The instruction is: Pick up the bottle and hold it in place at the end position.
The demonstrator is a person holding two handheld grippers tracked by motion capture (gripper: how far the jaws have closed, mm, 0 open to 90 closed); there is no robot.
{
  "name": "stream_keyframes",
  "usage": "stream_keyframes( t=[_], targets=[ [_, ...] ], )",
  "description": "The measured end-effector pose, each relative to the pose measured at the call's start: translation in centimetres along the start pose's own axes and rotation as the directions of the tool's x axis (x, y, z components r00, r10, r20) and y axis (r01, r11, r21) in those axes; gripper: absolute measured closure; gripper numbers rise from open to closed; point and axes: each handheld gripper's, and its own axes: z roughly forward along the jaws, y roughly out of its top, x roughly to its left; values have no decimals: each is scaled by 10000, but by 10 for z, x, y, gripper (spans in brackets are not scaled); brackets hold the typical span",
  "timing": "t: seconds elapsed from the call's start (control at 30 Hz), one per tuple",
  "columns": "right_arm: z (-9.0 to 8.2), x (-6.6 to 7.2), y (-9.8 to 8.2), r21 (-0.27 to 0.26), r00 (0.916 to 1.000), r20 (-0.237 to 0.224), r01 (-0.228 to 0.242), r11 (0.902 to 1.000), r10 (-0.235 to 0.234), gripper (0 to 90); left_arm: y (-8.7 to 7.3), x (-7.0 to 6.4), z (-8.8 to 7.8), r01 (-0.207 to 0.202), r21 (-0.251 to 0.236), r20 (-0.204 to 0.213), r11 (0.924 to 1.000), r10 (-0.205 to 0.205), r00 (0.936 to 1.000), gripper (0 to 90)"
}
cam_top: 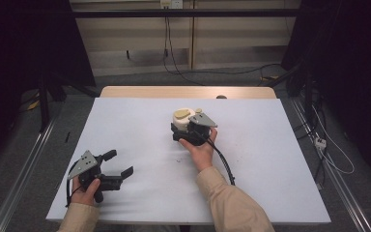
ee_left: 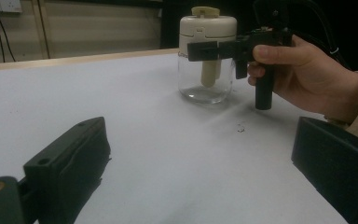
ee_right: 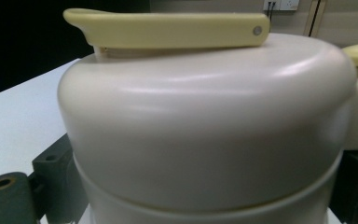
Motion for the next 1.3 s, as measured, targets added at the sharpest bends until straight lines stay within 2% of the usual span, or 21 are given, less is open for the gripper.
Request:
stream_keyframes(
  t=[0.53, 1.3],
  targets=[
    [-4, -2, 0, 320, 9998, -151, -81, 9995, 86, 61, 0, -1, 0, -53, 9, 64, 10000, 53, 10000, 36],
    [-7, -4, -2, 405, 9996, -281, -67, 9992, 79, 59, 0, -2, 0, -85, -15, 121, 10000, 85, 9999, 36]
  ],
)
